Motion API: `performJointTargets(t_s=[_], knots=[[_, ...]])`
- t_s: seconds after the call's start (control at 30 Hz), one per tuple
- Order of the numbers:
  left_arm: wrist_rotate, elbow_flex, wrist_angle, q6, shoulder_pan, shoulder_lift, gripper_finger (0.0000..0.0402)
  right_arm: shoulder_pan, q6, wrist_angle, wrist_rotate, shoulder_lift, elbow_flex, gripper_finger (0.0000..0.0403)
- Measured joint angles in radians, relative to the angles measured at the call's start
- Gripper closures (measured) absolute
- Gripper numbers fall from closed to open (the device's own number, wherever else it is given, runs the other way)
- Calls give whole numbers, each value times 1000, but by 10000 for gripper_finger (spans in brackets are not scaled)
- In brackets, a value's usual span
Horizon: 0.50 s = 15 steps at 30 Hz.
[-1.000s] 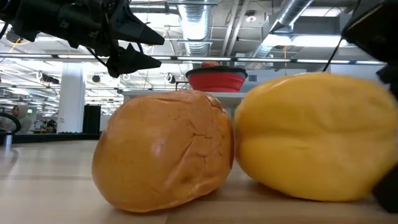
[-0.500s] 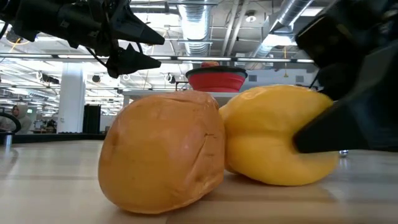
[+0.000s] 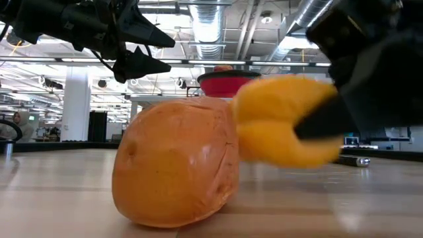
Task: Pick & Place Fruit
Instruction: Put the yellow bell pepper into the red strainer bowl
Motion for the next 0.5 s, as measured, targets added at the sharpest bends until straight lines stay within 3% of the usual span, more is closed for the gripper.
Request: performJointTargets(t_s=[0.23, 0.37, 0.5], knots=[[-45, 0, 6, 5, 6, 0, 101, -78, 1, -407, 158, -323, -14, 119], [-66, 0, 27, 29, 16, 0, 101, -157, 2, -655, 171, -561, -6, 112], [-67, 0, 39, 65, 19, 0, 101, -258, 2, -943, 177, -757, 95, 111]])
